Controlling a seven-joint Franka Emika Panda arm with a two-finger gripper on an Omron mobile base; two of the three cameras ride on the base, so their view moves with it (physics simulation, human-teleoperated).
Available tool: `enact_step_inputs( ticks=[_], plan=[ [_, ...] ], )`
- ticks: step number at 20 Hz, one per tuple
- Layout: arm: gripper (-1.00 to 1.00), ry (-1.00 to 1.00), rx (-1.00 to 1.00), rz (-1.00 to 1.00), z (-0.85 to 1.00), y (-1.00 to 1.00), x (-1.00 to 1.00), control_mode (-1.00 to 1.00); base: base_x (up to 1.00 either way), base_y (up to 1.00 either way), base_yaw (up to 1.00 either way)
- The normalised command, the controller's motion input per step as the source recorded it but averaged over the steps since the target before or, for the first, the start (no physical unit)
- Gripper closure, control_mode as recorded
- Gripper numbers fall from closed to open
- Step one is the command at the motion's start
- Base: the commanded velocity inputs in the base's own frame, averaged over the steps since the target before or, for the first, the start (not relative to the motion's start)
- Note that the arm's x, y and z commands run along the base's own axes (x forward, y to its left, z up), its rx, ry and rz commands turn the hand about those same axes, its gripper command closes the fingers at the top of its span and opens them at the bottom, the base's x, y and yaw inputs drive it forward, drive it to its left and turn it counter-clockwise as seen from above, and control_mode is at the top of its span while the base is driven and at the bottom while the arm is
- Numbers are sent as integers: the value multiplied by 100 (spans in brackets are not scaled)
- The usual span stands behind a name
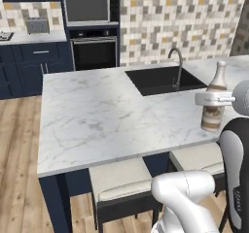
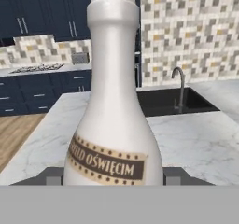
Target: Get the candle and the liquor from the cabinet and move them to the dining counter.
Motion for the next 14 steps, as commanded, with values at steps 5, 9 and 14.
enact_step_inputs(
  ticks=[5,9,14],
  plan=[
    [100,6,0,21,-21,-34,29,-100,0,0,0],
    [100,12,0,42,-21,-25,17,-100,0,0,0],
    [100,5,0,41,-27,-30,24,-100,0,0,0]
  ],
)
